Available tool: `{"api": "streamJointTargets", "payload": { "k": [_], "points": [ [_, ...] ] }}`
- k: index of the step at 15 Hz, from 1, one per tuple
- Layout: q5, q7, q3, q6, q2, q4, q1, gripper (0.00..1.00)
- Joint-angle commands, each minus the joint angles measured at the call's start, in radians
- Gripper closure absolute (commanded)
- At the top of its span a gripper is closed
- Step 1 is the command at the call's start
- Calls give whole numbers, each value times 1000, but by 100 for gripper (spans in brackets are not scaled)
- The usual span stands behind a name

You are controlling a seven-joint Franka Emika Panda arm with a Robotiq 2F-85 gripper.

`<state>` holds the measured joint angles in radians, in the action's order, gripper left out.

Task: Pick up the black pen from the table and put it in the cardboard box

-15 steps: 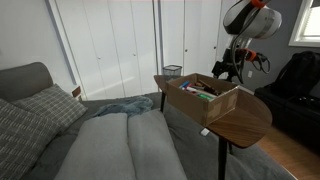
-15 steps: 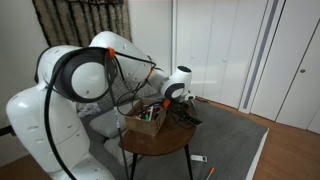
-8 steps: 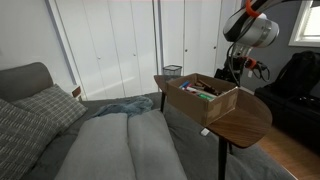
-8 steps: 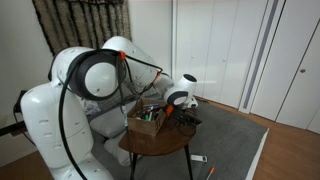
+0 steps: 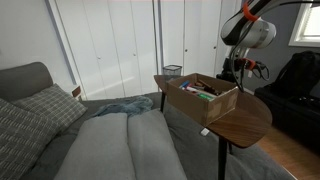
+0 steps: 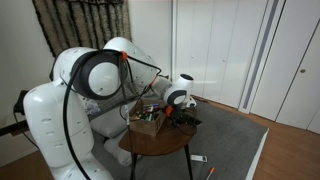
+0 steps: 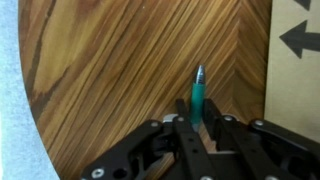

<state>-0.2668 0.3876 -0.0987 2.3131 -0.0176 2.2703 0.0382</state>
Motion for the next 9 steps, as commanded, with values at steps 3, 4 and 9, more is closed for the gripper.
{"api": "streamJointTargets", "payload": {
  "k": [3, 4, 9],
  "points": [
    [232, -127, 40, -100, -5, -38, -9, 97],
    [264, -139, 46, -124, 4, -40, -11, 97],
    [364, -66, 56, -221, 214, 18, -11, 97]
  ]
}}
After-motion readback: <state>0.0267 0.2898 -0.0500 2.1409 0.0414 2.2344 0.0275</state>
